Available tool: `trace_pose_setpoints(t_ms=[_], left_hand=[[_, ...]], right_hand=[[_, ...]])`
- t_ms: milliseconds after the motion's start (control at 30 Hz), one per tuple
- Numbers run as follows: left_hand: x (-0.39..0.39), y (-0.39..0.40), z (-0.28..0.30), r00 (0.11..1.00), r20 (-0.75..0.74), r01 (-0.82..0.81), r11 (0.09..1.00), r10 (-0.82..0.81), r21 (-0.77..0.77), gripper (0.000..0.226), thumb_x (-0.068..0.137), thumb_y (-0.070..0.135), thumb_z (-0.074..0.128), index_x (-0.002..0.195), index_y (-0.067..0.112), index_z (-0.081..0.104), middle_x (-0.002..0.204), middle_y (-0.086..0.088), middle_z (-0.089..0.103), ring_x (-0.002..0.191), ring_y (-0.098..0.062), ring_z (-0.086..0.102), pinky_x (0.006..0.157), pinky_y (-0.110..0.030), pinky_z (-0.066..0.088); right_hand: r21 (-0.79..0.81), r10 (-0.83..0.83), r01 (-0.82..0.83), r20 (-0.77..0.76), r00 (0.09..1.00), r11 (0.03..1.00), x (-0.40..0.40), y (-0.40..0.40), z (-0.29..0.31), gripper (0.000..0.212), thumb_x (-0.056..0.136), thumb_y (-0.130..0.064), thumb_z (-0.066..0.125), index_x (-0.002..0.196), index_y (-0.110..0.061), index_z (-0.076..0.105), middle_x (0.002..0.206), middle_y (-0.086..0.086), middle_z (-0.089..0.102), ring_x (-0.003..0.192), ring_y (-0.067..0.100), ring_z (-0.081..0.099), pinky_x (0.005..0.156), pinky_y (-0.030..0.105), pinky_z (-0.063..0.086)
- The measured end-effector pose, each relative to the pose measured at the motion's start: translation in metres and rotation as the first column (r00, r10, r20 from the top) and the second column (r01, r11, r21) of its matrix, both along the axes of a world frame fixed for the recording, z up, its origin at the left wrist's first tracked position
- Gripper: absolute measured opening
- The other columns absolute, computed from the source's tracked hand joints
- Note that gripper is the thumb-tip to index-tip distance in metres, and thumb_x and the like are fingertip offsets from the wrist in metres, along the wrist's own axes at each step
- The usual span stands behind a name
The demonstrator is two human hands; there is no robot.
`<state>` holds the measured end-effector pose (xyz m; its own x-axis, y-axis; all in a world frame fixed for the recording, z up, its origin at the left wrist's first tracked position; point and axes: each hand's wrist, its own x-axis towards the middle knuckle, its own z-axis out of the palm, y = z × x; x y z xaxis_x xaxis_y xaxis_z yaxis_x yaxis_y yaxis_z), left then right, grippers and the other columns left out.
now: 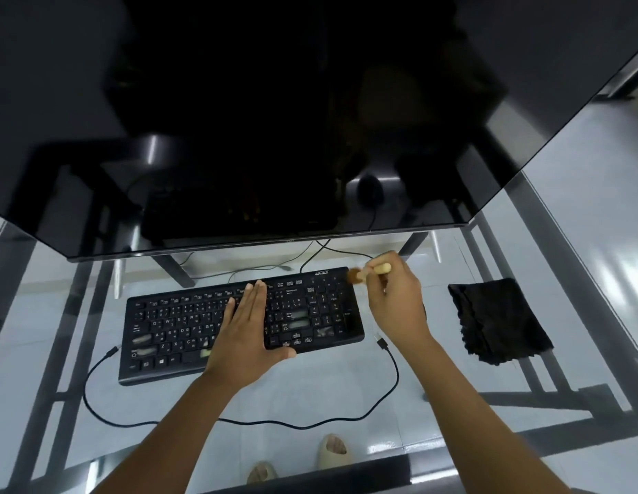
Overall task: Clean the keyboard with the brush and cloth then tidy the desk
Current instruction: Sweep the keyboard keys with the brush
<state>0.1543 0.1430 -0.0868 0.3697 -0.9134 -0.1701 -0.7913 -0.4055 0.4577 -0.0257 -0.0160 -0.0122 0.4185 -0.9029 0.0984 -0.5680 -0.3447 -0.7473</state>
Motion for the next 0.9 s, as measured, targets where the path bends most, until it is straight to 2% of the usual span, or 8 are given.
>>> trace_pose_setpoints(t_ms=[100, 200, 267, 367, 500, 633, 800, 900], left_hand=[[0.001, 0.0, 0.0, 1.0, 0.014, 0.006, 1.0, -0.007, 0.01, 0.125, 0.07, 0.072, 0.063, 0.152, 0.016, -0.013, 0.157, 0.009, -0.015, 0.144, -0.005, -0.02, 0.12, -0.035, -0.009], [0.0, 0.001, 0.0, 1.0, 0.008, 0.0, 1.0, 0.0, 0.019, 0.125, 0.071, 0.071, 0.064, 0.152, 0.017, -0.014, 0.157, 0.009, -0.016, 0.144, -0.005, -0.021, 0.119, -0.033, -0.011], [0.001, 0.001, 0.001, 1.0, 0.004, 0.004, 1.0, -0.004, 0.015, 0.125, 0.07, 0.07, 0.066, 0.152, 0.017, -0.014, 0.156, 0.01, -0.017, 0.143, -0.004, -0.022, 0.117, -0.03, -0.013], [0.001, 0.002, 0.003, 1.0, 0.0, 0.002, 1.0, -0.002, 0.011, 0.125, 0.071, 0.067, 0.068, 0.152, 0.017, -0.013, 0.155, 0.011, -0.016, 0.142, -0.003, -0.022, 0.115, -0.027, -0.015], [0.001, 0.001, 0.001, 1.0, -0.003, -0.002, 1.0, 0.002, 0.03, 0.126, 0.069, 0.068, 0.068, 0.151, 0.019, -0.014, 0.159, 0.01, -0.013, 0.144, -0.003, -0.019, 0.116, -0.027, -0.014], [0.003, 0.002, 0.002, 0.999, -0.019, -0.029, 0.999, 0.03, 0.02, 0.128, 0.066, 0.068, 0.071, 0.152, 0.024, -0.013, 0.158, 0.014, -0.01, 0.142, 0.002, -0.019, 0.115, -0.024, -0.014], [0.003, 0.0, 0.001, 1.0, -0.01, -0.027, 0.999, 0.028, 0.021, 0.128, 0.067, 0.068, 0.071, 0.153, 0.023, -0.012, 0.158, 0.015, -0.012, 0.142, 0.003, -0.018, 0.117, -0.026, -0.011], [0.003, 0.002, 0.003, 1.0, -0.006, -0.017, 0.999, 0.017, 0.047, 0.127, 0.068, 0.066, 0.071, 0.152, 0.022, -0.013, 0.156, 0.015, -0.014, 0.141, 0.003, -0.019, 0.116, -0.024, -0.012]], right_hand=[[0.257, 0.087, -0.107, 0.087, 0.992, 0.96, 0.01, -0.003, 0.003, 0.009, 0.095, -0.015, 0.055, 0.091, -0.007, 0.057, 0.068, -0.004, 0.068, 0.062, 0.008, 0.067, 0.059, 0.016, 0.052], [0.077, 0.057, -0.05, -0.084, 0.995, 0.996, 0.012, -0.008, -0.003, 0.01, 0.096, -0.019, 0.055, 0.089, -0.011, 0.054, 0.067, -0.009, 0.061, 0.062, 0.007, 0.06, 0.055, 0.015, 0.043], [0.011, 0.003, -0.003, 0.007, 1.0, 1.0, 0.011, -0.012, -0.002, 0.008, 0.096, -0.016, 0.054, 0.089, -0.013, 0.054, 0.072, -0.007, 0.061, 0.064, 0.007, 0.059, 0.055, 0.015, 0.043], [0.133, 0.154, -0.158, 0.04, 0.987, 0.978, 0.015, -0.013, -0.004, 0.009, 0.095, -0.015, 0.054, 0.088, -0.01, 0.054, 0.065, -0.006, 0.067, 0.063, 0.008, 0.065, 0.062, 0.022, 0.054], [-0.062, 0.116, -0.114, 0.028, 0.993, 0.992, 0.017, -0.016, -0.005, 0.008, 0.095, -0.012, 0.055, 0.088, -0.016, 0.055, 0.084, -0.004, 0.061, 0.072, 0.006, 0.06, 0.065, 0.018, 0.049], [0.004, 0.322, -0.322, -0.001, 0.947, 0.947, 0.021, -0.015, -0.008, 0.01, 0.096, -0.016, 0.054, 0.087, -0.012, 0.055, 0.077, -0.004, 0.067, 0.067, 0.005, 0.064, 0.064, 0.027, 0.054], [-0.072, 0.195, -0.189, 0.083, 0.977, 0.979, 0.024, -0.028, -0.011, 0.01, 0.095, -0.01, 0.054, 0.086, -0.013, 0.057, 0.079, -0.009, 0.064, 0.072, 0.008, 0.064, 0.068, 0.026, 0.055], [0.009, 0.306, -0.307, 0.042, 0.951, 0.952, 0.029, -0.021, -0.008, 0.009, 0.094, -0.011, 0.057, 0.085, -0.013, 0.058, 0.074, -0.01, 0.065, 0.072, 0.004, 0.064, 0.067, 0.02, 0.052]])
